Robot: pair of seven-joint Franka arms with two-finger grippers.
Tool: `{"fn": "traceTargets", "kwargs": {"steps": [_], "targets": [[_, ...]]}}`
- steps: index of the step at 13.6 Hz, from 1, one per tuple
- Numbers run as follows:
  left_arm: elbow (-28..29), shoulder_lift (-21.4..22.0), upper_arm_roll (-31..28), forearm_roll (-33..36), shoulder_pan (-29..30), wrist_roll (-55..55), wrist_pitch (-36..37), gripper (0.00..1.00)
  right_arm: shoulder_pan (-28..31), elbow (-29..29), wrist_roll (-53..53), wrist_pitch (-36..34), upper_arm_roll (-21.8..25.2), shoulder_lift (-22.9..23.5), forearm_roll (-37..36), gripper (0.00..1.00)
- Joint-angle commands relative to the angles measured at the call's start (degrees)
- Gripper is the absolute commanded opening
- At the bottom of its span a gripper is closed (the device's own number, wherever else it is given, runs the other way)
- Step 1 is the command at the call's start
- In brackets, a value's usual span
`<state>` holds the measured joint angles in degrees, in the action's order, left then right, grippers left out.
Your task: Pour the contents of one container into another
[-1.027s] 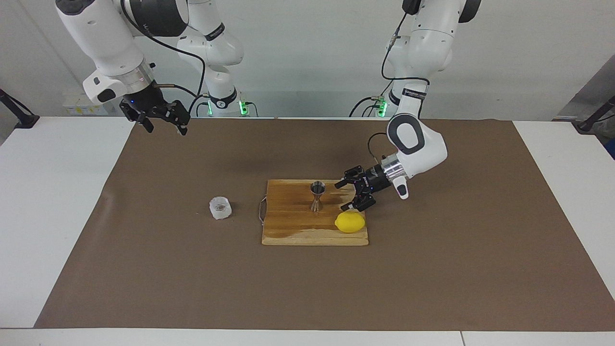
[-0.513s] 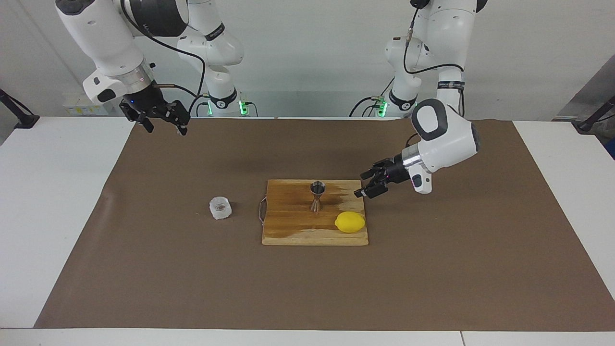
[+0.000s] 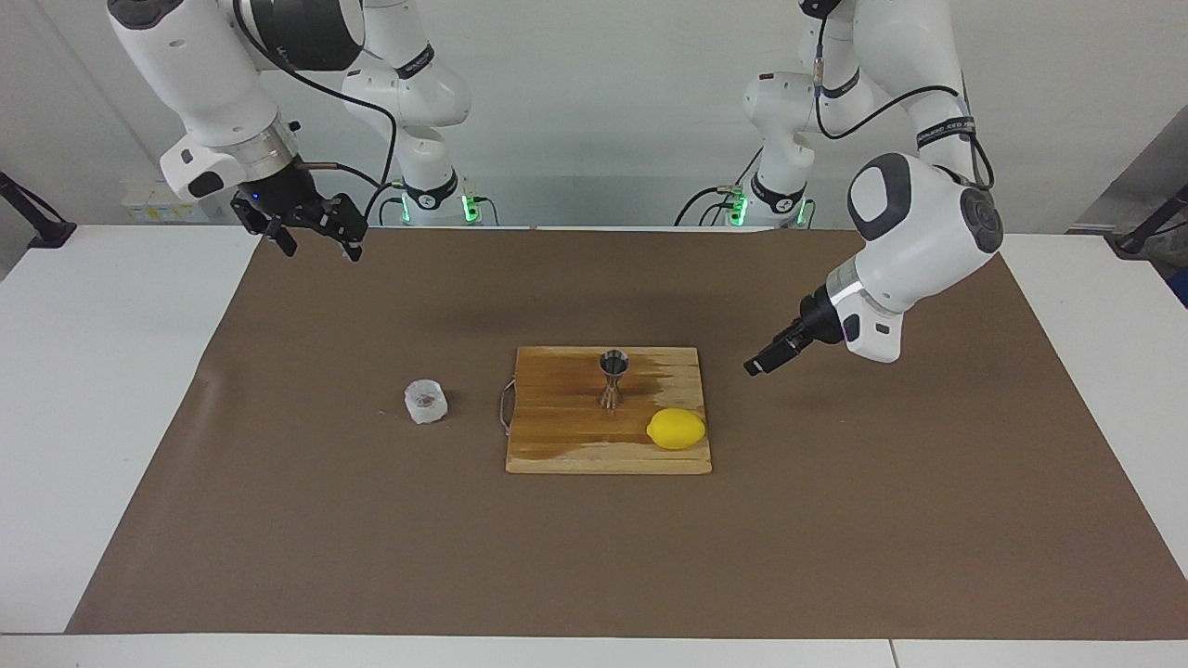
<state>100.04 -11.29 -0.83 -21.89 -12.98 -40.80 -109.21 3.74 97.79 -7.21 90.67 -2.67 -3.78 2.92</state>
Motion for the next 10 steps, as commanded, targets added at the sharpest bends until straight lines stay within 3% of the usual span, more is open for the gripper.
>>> {"fn": "traceTargets", "kwargs": {"steps": [1,5,10], "targets": [[-3.88,-0.31,0.22,6.32,0.67,1.08,3.03,1.0,0.48,0.21,-0.53,-0.23,-0.23,-0.27,0.86,1.0],[-4.86,1.35,0.3,12.03,1.55,15.99,6.72,1.0,0.48,0.21,-0.53,-0.23,-0.23,-0.27,0.86,1.0],[-2.23,7.4,0.22,19.85,1.99,29.98,9.09,1.0,0.48,0.21,-0.53,-0.23,-0.23,-0.27,0.86,1.0]]}}
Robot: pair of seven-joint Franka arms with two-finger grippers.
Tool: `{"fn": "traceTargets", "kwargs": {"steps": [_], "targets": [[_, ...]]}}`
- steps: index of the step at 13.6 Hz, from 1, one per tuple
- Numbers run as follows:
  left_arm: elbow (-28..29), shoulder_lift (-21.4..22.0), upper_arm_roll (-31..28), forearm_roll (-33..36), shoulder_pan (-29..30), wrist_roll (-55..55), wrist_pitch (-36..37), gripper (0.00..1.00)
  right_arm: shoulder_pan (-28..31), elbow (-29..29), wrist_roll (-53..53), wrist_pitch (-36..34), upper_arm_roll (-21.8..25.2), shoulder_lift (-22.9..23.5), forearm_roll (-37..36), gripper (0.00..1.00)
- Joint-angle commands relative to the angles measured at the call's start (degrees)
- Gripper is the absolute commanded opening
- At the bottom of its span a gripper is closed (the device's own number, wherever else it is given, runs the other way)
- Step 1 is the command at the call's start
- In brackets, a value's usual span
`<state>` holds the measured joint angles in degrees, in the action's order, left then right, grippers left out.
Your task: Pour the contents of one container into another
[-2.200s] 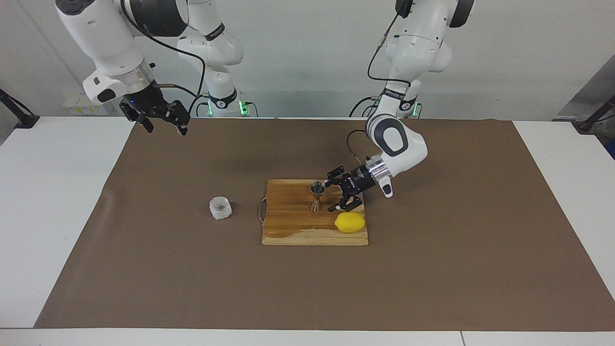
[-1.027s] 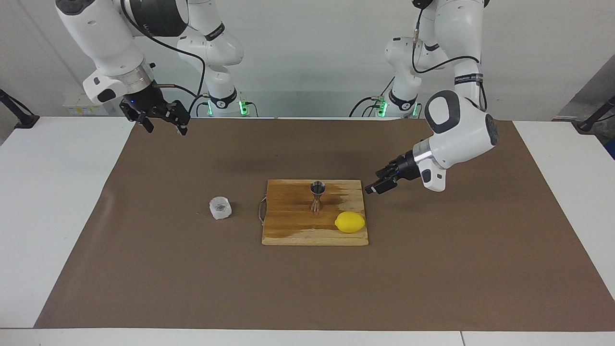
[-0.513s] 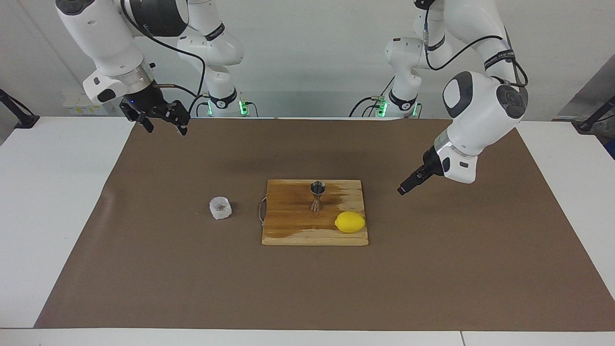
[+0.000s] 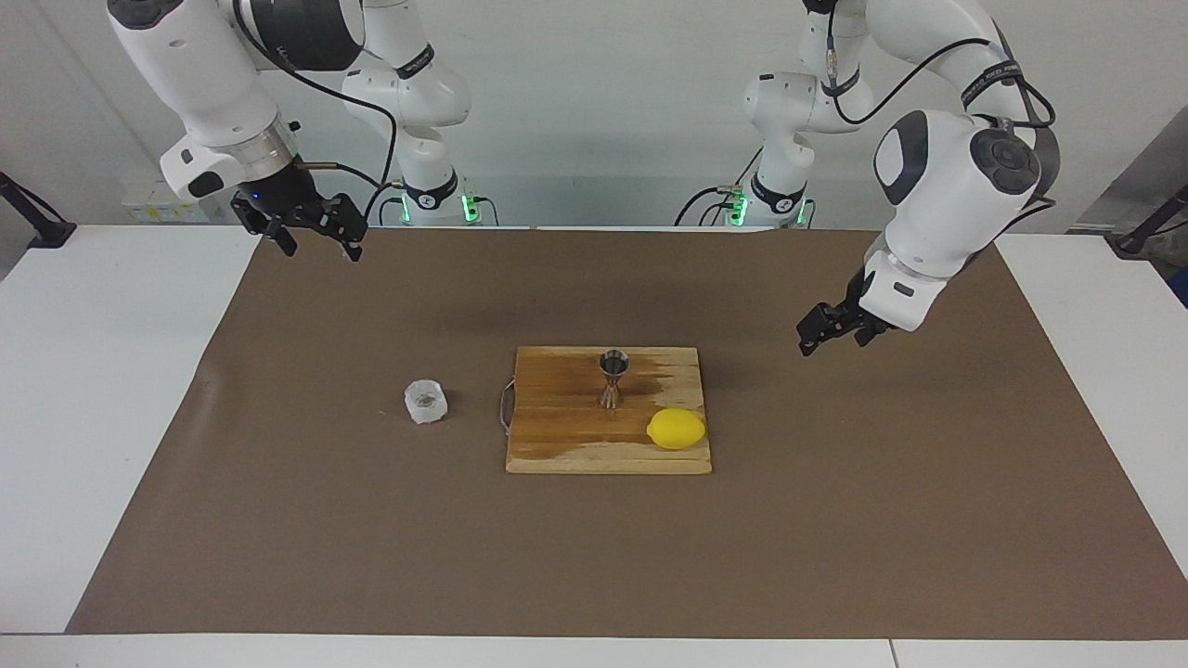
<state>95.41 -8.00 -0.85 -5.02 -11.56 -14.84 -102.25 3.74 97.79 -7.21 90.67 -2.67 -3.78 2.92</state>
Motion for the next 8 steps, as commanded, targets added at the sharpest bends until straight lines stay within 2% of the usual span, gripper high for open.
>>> {"fn": "traceTargets", "kwargs": {"steps": [1,4,6,8], "targets": [[4.06,6.31,0.32,3.26,1.62,6.03,2.32,1.0,0.48,0.2,-0.53,-0.23,-0.32,-0.27,0.86,1.0],[5.75,10.63,0.23,3.35,5.31,13.94,3.72,1.0,0.48,0.29,1.65,-2.15,-0.23,-1.05,0.86,1.0],[4.7,10.9,0.23,4.23,6.37,15.19,4.6,1.0,0.57,1.42,6.65,-1.81,-0.32,-1.49,1.47,1.0],[3.12,10.9,0.23,4.93,6.64,15.46,6.35,1.0,0.66,3.27,17.51,-1.73,-0.23,-2.37,1.56,1.0]]}}
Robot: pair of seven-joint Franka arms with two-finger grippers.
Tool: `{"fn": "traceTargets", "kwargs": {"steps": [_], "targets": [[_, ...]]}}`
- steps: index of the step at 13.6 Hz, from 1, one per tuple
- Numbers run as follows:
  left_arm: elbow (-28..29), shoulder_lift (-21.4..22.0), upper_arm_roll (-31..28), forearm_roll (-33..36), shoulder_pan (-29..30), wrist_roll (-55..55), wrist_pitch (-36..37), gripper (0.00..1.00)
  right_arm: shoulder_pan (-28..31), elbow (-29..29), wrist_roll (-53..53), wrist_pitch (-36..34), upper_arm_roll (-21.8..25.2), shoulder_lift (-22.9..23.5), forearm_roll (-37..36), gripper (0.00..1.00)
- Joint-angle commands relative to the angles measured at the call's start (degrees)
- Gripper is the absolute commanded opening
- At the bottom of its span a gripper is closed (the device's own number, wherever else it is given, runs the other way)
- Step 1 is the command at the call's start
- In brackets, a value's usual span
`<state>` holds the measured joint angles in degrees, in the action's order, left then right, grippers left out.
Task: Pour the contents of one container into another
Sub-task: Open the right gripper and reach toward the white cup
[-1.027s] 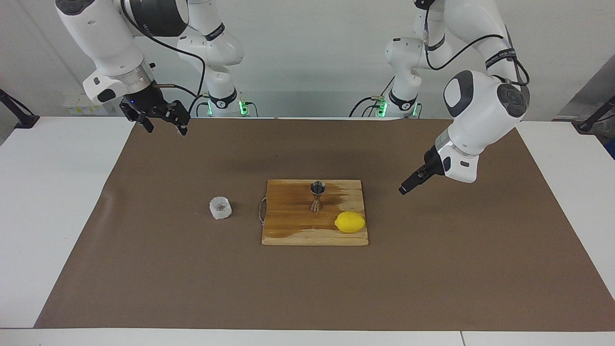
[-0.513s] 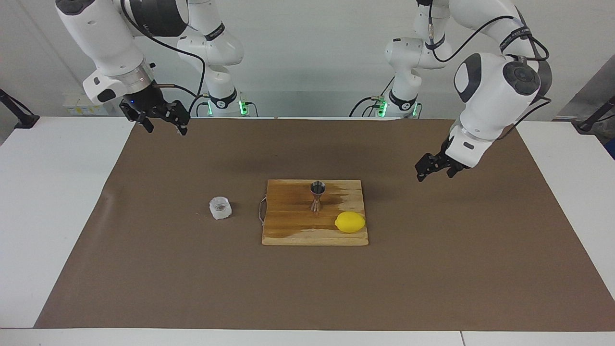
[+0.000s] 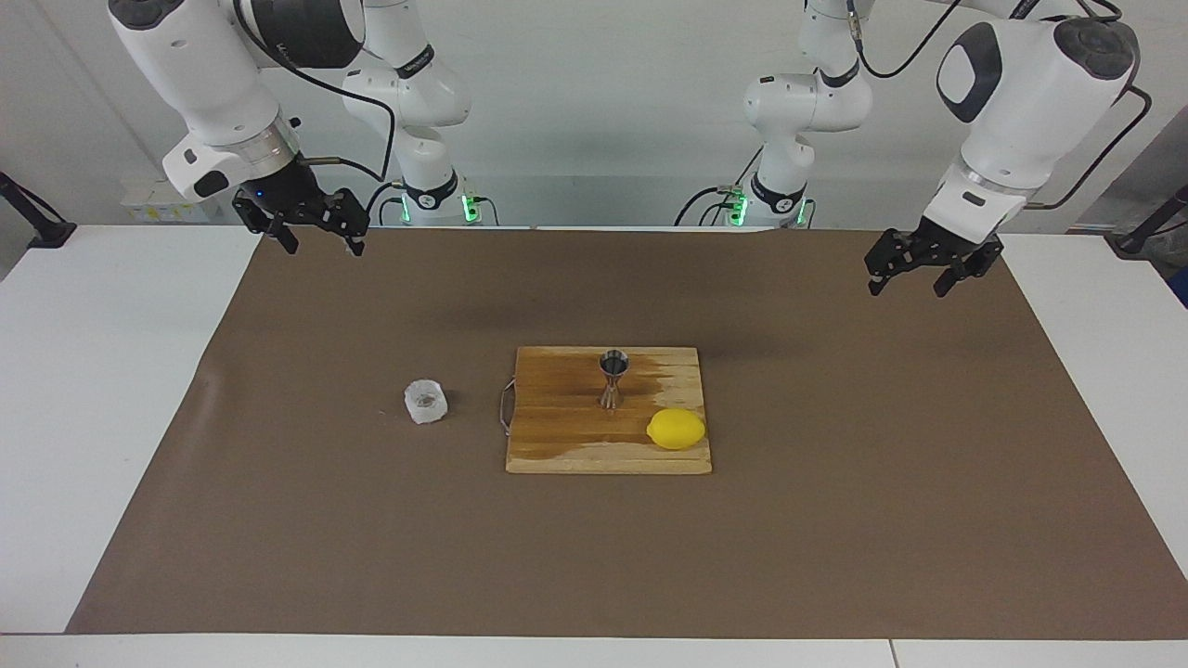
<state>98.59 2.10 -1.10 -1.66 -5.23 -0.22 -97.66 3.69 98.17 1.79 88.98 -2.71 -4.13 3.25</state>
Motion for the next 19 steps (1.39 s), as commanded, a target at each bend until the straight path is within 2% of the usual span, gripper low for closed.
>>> {"fn": "traceTargets", "kwargs": {"steps": [1,3,5,6,11,14,16,19], "targets": [[-0.24,1.32,0.57,1.57,0.92,1.44,2.29,1.0,0.96,4.47,17.28,1.53,-0.19,-2.28,1.32,1.0],[-0.41,2.03,0.57,1.65,0.84,1.45,3.61,1.0,3.06,8.77,32.15,6.79,-0.1,-2.72,4.28,1.0],[-2.24,1.94,0.74,2.7,0.92,2.41,5.62,1.0,6.05,11.5,48.75,11.46,-0.1,-1.15,9.3,1.0],[-3.82,1.51,0.92,3.67,0.92,3.03,6.68,1.0,6.58,13.08,58.93,16.18,-0.1,0.08,11.67,1.0],[-3.58,1.68,1.01,3.76,0.75,4.08,7.83,1.0,9.66,14.15,96.15,24.81,-0.1,11.24,30.3,1.0],[-3.31,1.85,1.18,3.59,0.66,4.44,7.83,1.0,8.7,14.94,107.25,27.55,-0.1,15.63,39.96,1.0],[-3.14,1.85,1.18,3.59,0.31,4.18,7.31,1.0,8.26,15.99,112.1,29.06,-0.19,17.13,43.66,1.0],[-3.05,1.94,1.01,3.59,0.83,4.17,7.31,1.0,8.87,16.17,122.8,26.0,-0.19,23.09,49.64,1.0]]}}
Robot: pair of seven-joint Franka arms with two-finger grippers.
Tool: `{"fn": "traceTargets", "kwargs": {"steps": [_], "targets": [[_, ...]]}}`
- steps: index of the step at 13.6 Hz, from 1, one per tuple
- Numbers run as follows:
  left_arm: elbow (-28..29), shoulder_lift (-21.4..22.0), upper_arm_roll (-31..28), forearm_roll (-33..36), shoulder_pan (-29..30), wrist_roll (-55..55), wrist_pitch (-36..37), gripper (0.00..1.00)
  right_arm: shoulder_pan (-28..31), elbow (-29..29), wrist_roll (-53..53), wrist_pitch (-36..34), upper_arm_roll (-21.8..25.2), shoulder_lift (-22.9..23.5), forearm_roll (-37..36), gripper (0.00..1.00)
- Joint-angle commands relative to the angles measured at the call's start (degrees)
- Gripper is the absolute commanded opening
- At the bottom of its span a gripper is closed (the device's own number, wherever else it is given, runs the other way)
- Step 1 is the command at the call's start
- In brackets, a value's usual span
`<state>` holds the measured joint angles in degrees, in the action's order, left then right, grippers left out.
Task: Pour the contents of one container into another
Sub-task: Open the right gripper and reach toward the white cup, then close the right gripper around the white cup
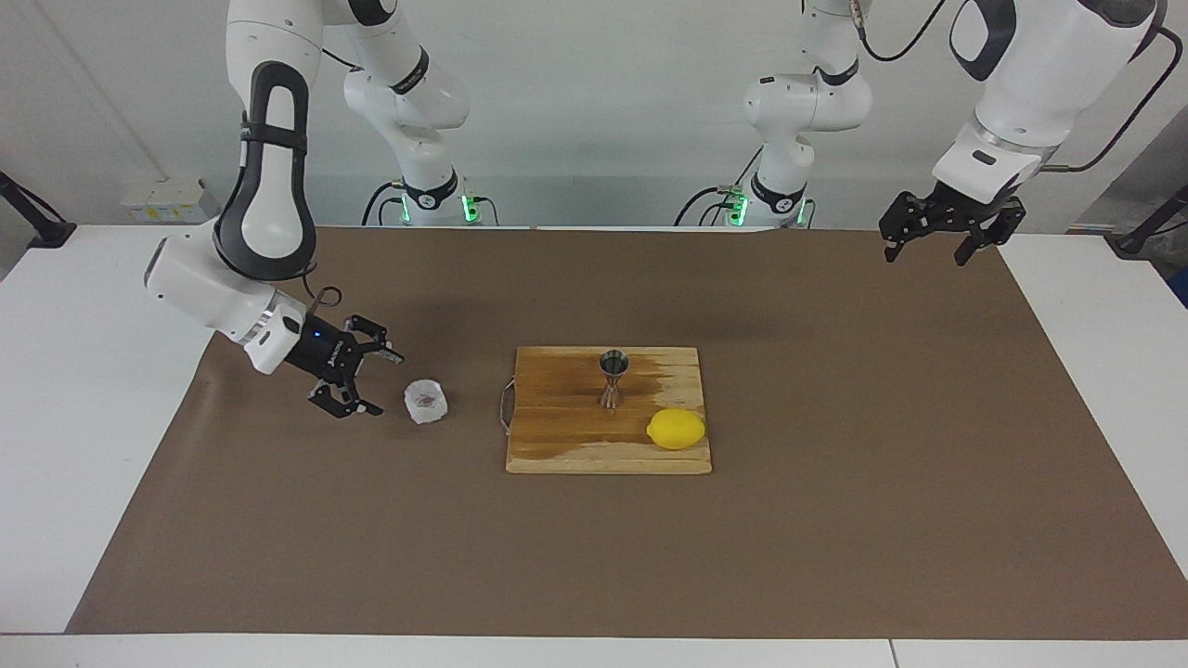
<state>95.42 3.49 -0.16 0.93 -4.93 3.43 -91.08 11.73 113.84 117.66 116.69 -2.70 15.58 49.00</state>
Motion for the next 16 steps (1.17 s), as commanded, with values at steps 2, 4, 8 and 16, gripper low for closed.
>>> {"fn": "traceTargets", "kwargs": {"steps": [2,4,8,16], "targets": [[0.12,0.56,0.07,1.01,0.71,0.53,0.73,1.0,0.32,0.5,12.66,-2.0,-0.2,5.77,5.58,1.0],[0.12,0.56,0.07,1.01,0.72,0.53,0.73,1.0,0.22,0.06,16.09,-1.82,-0.81,7.7,5.84,1.0],[0.12,0.56,0.07,1.01,0.71,0.53,0.73,1.0,-2.23,0.41,20.15,1.78,-0.91,8.77,7.08,1.0],[0.12,0.56,0.07,1.01,0.63,0.53,0.73,1.0,-7.15,-0.46,7.53,6.79,-0.99,5.71,6.46,0.0]]}}
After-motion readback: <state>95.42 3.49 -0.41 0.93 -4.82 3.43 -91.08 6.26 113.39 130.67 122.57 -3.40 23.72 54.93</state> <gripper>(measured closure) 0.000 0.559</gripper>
